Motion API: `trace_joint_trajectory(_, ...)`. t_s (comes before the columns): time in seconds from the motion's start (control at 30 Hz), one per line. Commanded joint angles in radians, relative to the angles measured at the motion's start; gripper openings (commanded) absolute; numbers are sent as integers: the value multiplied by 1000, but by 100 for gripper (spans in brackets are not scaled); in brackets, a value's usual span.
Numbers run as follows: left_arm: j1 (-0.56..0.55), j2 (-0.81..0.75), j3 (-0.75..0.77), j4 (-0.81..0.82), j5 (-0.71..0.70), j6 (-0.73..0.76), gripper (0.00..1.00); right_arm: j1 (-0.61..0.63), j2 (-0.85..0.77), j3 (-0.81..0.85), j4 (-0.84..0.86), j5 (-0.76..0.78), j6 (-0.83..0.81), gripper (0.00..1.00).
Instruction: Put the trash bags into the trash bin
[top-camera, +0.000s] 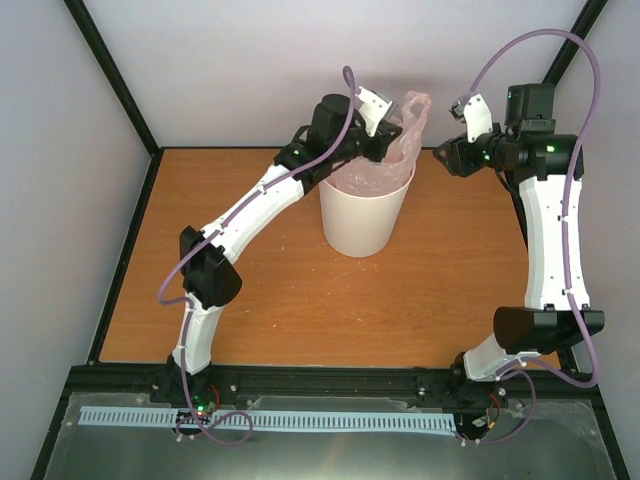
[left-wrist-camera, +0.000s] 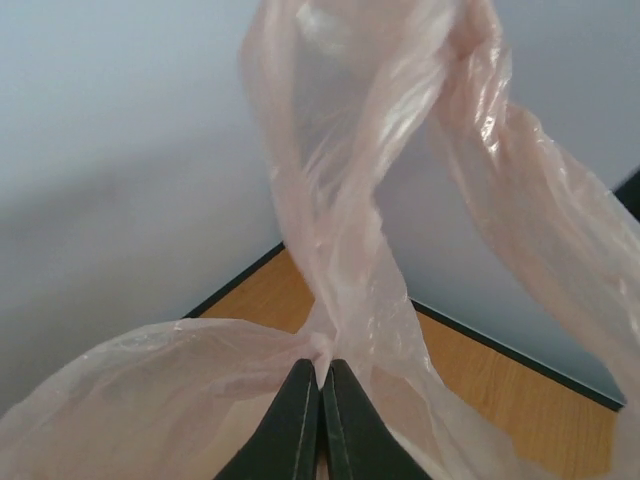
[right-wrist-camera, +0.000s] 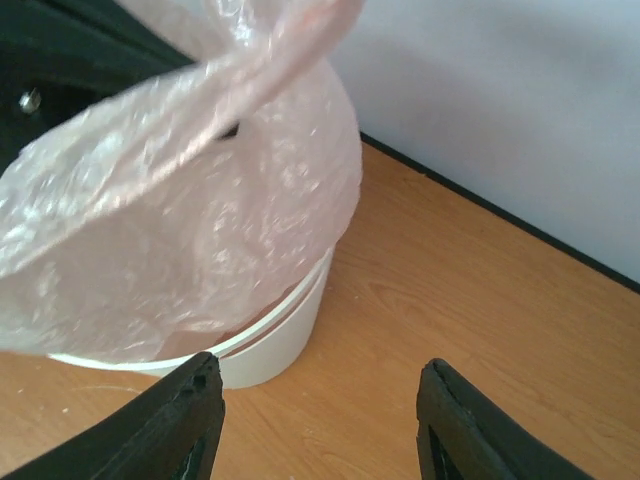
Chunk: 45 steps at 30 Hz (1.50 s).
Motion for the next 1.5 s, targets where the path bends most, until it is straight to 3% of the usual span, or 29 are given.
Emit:
trace_joint_trajectory(0.0, 0, -22, 18, -8, -43, 36, 1, 4, -31, -41, -26, -72, -5, 54)
trace_joint_trajectory(0.37, 66, -143, -22, -72, -80, 99, 1, 35, -38, 79, -39, -130, 32, 57)
trace_joint_trajectory(0.57, 148, -184, 4, -217, -50, 167, 1, 114, -10, 132, -36, -95, 52, 60)
trace_joint_trajectory(0.83, 187, -264, -39, -243, -68, 247, 1, 303, 65, 297, -49, -90, -15, 61)
trace_joint_trajectory(1.0, 188, -292, -31, -296, -112, 246, 1, 405, 113, 301, -75, -20, -91, 62)
trace_joint_trajectory(1.23, 200, -319, -64, -362, -167, 186, 1, 429, 183, 298, -93, 57, -156, 73)
trace_joint_trajectory(1.37, 206, -319, -91, -365, -154, 180, 1, 429, 217, 298, -138, 39, -188, 73)
trace_joint_trajectory(1.47, 216, -301, -87, -367, -140, 183, 1, 429, 235, 289, -158, 33, -198, 67)
